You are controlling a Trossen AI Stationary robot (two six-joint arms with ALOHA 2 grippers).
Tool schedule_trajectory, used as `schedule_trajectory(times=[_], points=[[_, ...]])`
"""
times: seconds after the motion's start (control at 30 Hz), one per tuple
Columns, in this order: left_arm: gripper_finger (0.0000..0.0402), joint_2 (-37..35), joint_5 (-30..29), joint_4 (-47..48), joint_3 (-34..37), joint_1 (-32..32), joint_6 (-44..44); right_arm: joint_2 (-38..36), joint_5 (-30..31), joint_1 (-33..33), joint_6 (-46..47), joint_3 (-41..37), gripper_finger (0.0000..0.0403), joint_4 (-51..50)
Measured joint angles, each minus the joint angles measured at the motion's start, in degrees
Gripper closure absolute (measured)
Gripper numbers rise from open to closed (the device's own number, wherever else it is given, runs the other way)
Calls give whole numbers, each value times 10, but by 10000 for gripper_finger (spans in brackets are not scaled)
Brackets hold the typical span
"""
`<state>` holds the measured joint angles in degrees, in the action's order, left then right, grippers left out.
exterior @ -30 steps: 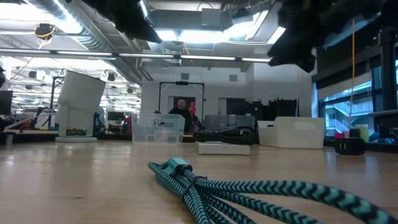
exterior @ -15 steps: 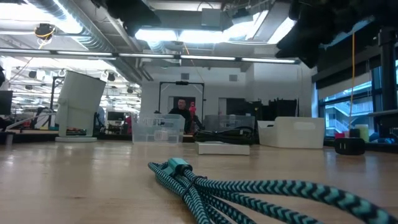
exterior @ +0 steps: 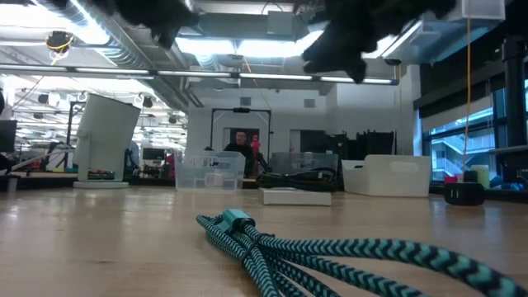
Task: Pick and place items into bin
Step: Put the top black charger cable into the white bin
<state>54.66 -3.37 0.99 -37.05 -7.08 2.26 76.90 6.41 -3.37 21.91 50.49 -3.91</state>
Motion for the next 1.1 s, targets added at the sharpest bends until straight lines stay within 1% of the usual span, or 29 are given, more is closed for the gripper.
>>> schedule_trajectory(times=[0.13,0.27,0.37,0.47,0.57,0.73,0.87,1.1], points=[[399,-58,-1,-46,73,6,7,90,0,20,3,124,280,-140],[399,-132,-1,-44,128,9,13,181,0,38,4,243,280,-265],[399,-188,0,-47,157,9,2,238,1,46,5,311,280,-332],[399,-239,-1,-39,182,9,-5,279,1,52,25,355,280,-383],[399,-284,-2,-37,208,9,-5,305,-3,59,65,367,280,-411],[400,-332,-2,-38,238,9,2,344,-39,71,95,364,281,-414],[399,-347,-2,-35,245,9,1,370,-47,70,100,364,281,-406],[399,-347,-1,-34,245,9,-2,398,-47,70,111,364,281,-407]])
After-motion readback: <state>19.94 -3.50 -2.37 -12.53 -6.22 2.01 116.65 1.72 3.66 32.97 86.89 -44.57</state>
